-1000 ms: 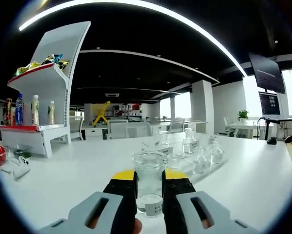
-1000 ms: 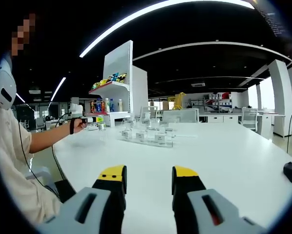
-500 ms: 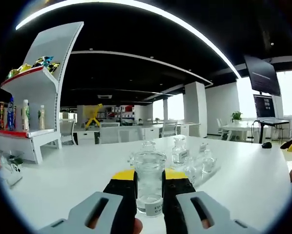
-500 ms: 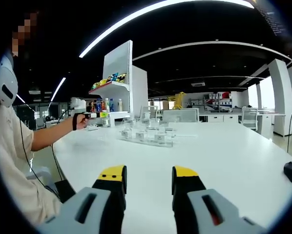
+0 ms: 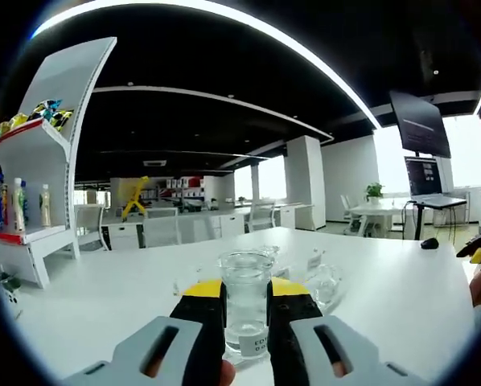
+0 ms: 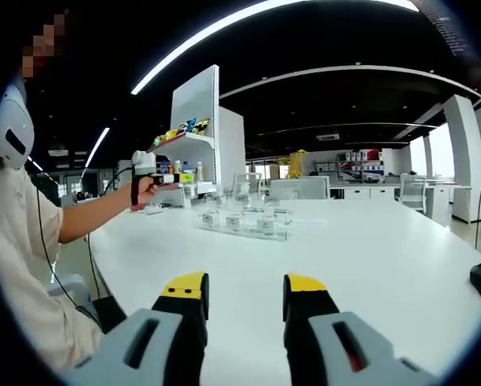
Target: Identify the label on the chemical reagent bottle, grasp the chemical reagent bottle, and place it in the designated position on the reagent rack
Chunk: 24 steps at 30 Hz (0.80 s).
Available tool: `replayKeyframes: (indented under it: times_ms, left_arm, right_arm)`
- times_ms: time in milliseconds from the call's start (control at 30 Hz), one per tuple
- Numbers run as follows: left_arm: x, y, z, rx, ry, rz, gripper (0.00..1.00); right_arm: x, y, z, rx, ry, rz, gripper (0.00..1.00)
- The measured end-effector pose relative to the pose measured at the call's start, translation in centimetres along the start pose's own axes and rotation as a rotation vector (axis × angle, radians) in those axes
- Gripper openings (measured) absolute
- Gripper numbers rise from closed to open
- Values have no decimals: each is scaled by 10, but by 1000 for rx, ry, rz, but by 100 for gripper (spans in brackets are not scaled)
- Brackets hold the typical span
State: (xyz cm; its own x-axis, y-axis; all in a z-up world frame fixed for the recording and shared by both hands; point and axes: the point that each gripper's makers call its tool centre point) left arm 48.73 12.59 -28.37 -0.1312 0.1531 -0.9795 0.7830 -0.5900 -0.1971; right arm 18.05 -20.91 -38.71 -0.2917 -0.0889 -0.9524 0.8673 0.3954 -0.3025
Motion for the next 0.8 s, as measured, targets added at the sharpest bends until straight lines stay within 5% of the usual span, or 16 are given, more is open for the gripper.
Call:
replayKeyframes:
  times_ms: [800]
  left_arm:
    - [-55,90,61,145,17,22,18]
  right_arm:
    - [3,-5,16,29,18,2,37]
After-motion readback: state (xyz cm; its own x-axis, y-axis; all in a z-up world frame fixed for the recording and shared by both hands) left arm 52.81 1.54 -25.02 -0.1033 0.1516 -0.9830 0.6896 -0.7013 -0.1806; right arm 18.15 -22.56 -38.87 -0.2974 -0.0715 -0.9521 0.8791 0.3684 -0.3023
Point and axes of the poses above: the point that each gripper's makers call its tool centre point, and the gripper's own axes: y roughly forward along the fingers, z roughly to its right, x roughly out of its underside, and after that the axes turned 13 degrees about -z, right-handed
